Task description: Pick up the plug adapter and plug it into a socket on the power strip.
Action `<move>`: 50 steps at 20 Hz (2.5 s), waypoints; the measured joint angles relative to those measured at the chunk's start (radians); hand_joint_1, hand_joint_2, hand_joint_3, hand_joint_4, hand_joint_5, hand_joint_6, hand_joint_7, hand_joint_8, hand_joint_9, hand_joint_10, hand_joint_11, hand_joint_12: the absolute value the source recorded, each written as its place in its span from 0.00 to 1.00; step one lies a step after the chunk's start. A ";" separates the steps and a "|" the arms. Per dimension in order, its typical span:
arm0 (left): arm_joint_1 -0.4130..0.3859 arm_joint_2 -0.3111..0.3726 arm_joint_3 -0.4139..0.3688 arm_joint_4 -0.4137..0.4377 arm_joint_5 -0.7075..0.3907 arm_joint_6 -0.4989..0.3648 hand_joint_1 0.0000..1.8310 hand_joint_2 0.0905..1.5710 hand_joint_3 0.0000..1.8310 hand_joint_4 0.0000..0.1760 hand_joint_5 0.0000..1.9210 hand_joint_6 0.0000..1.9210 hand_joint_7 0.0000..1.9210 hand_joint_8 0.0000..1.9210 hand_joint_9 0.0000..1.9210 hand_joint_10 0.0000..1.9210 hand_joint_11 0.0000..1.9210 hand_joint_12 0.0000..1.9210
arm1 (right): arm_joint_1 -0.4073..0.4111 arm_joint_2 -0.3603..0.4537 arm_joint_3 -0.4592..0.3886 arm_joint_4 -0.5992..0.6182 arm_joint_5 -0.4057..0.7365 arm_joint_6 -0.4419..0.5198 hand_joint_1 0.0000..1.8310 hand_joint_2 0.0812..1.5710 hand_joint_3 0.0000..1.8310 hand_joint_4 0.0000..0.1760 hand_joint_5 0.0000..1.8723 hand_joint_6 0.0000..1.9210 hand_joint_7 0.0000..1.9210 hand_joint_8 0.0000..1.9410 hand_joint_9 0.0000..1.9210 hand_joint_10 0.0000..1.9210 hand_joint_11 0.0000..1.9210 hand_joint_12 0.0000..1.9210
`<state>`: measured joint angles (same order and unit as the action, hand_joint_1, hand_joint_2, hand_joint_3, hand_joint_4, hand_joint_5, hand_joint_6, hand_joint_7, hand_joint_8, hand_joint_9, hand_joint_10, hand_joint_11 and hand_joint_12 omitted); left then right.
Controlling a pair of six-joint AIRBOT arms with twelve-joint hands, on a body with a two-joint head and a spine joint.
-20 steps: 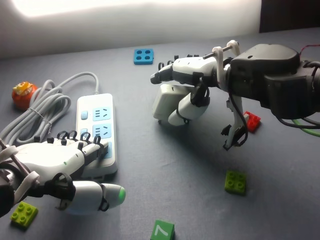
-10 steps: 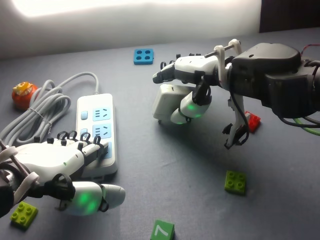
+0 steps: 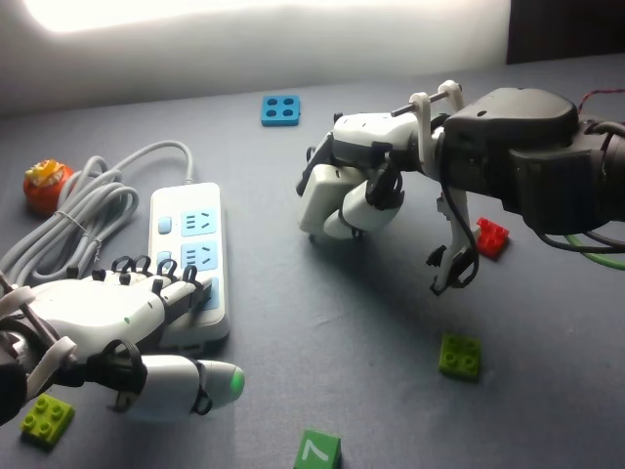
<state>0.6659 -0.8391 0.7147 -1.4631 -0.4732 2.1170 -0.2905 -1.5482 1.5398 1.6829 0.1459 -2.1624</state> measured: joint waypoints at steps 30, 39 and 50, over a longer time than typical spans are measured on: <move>-0.004 0.000 0.010 0.001 0.022 0.003 0.00 0.76 0.00 0.00 0.05 0.01 0.04 0.01 0.03 0.01 0.01 0.01 | 0.187 0.100 -0.372 0.083 0.364 -0.841 0.67 0.70 0.00 0.00 0.46 0.59 0.55 0.48 0.59 0.30 0.39 0.68; -0.002 0.000 0.013 0.002 0.025 0.003 0.00 0.76 0.00 0.00 0.04 0.01 0.04 0.00 0.03 0.00 0.00 0.00 | 0.269 -0.066 -0.299 0.262 0.565 -0.824 0.67 0.70 0.00 0.00 0.47 0.58 0.56 0.47 0.59 0.28 0.40 0.67; -0.002 0.006 0.019 0.005 0.055 0.006 0.00 0.77 0.00 0.00 0.03 0.00 0.03 0.00 0.02 0.00 0.00 0.00 | 0.261 -0.233 -0.035 0.383 0.516 -0.721 0.67 0.69 0.00 0.00 0.49 0.54 0.57 0.46 0.59 0.29 0.37 0.69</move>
<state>0.6636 -0.8326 0.7338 -1.4586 -0.4179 2.1231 -0.0292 -1.7813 1.5043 2.0655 0.6617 -2.8830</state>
